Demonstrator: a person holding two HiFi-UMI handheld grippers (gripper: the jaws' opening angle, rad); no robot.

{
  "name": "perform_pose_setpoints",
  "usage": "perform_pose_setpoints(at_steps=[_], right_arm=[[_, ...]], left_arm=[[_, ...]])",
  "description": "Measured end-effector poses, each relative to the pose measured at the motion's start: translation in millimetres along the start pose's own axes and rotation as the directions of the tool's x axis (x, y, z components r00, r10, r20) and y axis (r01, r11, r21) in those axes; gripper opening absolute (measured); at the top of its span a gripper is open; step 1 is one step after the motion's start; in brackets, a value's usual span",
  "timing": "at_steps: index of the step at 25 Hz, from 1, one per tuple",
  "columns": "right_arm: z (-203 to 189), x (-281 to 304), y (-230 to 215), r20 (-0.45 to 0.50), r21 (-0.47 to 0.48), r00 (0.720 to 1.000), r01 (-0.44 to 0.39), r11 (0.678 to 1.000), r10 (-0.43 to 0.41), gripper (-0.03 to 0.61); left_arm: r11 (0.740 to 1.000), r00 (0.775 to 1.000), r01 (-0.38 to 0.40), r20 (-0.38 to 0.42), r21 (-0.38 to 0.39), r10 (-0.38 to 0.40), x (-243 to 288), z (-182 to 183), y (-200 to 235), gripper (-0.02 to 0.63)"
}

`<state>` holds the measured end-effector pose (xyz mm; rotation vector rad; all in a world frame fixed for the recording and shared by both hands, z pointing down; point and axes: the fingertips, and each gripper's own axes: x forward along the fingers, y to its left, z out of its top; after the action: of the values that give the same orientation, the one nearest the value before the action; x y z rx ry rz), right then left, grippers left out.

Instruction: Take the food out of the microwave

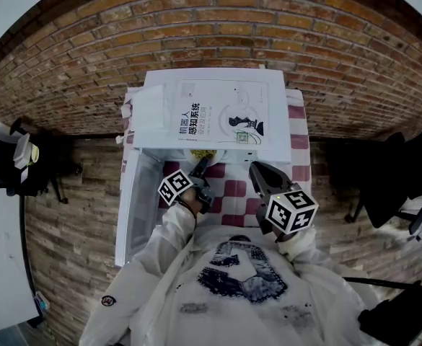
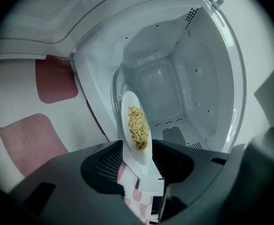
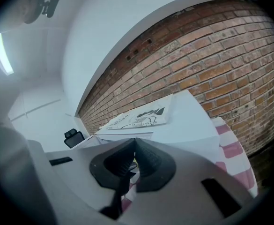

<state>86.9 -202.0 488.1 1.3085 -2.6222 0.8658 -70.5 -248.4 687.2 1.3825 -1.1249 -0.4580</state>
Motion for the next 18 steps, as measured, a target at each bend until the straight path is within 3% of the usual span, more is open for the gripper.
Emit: perform_pose_setpoints(at_steps=[10, 18], right_arm=[[-2.3, -1.6, -3.0, -0.005, 0.011, 1.0, 0.009, 1.0, -0.009, 0.014], [-3.0, -1.8, -6.6, -0.006, 0.017, 1.0, 0.015, 1.0, -0.015, 0.014]], left_arm=[[1.0, 1.0, 0.016, -0.027, -0.016, -0.017, 7.7, -6.9, -1.3, 0.131], [0.997, 0.999, 0.039, -0.015, -0.071, -0.04, 10.7, -7.6, 1.4, 0.094]])
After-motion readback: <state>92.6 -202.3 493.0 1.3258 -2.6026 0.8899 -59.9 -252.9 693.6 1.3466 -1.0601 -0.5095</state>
